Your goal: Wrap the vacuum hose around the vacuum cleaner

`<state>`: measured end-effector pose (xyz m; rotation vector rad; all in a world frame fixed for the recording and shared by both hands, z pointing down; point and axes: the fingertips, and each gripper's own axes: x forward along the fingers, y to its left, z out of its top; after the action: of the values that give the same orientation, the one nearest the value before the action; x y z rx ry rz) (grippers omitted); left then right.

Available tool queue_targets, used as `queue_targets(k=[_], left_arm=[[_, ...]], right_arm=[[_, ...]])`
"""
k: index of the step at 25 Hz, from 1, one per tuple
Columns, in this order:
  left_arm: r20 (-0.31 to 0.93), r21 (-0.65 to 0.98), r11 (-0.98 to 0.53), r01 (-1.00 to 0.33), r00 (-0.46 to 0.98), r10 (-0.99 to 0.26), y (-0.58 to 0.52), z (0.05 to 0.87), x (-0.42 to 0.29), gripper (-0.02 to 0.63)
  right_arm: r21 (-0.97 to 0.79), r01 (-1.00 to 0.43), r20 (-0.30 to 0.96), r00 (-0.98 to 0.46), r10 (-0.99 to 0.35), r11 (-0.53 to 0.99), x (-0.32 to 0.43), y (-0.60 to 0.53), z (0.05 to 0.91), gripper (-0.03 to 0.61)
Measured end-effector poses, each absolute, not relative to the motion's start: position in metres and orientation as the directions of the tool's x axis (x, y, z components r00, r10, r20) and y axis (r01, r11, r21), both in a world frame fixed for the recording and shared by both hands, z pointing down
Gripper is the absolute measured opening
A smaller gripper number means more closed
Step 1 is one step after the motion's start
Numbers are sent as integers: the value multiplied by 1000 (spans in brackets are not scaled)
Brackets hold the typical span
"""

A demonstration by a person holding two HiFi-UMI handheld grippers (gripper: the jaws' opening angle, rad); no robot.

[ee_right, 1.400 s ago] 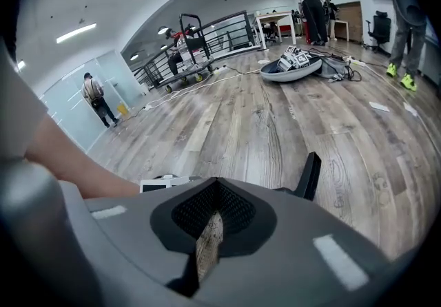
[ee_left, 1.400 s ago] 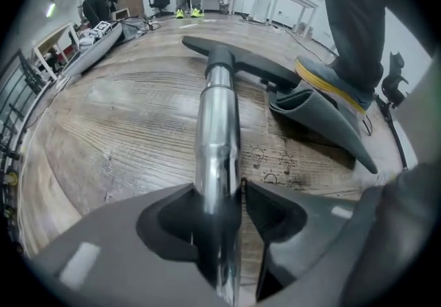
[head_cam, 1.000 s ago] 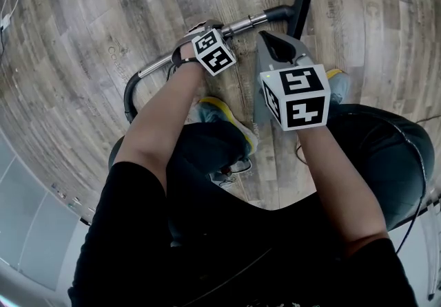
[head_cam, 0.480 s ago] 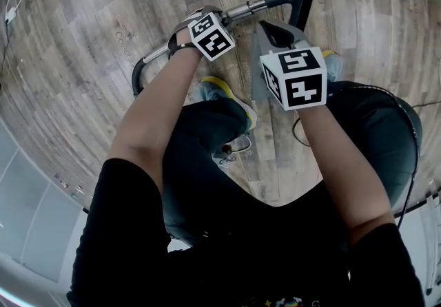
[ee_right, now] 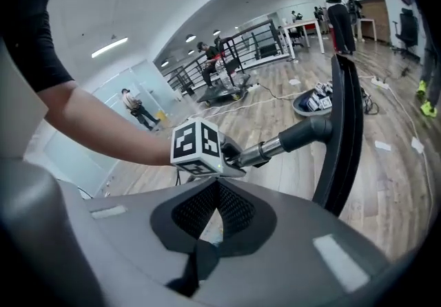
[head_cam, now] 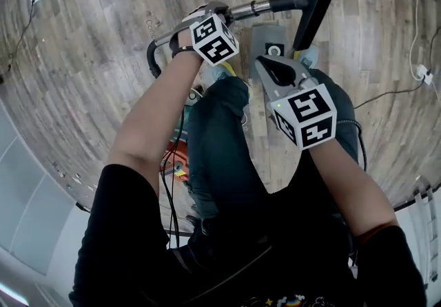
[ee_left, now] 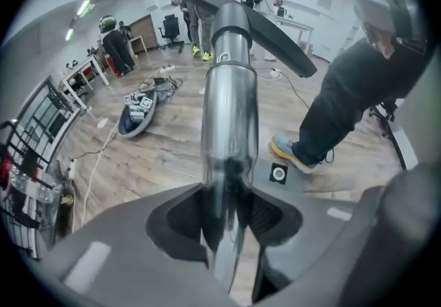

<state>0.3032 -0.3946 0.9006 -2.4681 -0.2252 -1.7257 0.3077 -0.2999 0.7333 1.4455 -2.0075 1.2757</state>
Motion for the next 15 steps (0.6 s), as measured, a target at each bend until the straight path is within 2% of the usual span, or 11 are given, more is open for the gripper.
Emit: queue_targets(k=[5, 10, 15], left_arm=[[889, -137, -988, 70, 448, -92, -441, 746, 313, 158], [744, -258, -930, -263, 560, -365, -495, 565, 283, 158], [609, -317, -795, -517, 532, -589, -513, 418, 224, 160]], right_arm=[[-442, -883, 651, -436, -621, 157, 295, -313, 595, 23], [-426, -880, 590, -447, -673, 211, 272, -318, 488, 23], [-370, -850, 481, -521, -705, 375, 252, -336, 402, 23]])
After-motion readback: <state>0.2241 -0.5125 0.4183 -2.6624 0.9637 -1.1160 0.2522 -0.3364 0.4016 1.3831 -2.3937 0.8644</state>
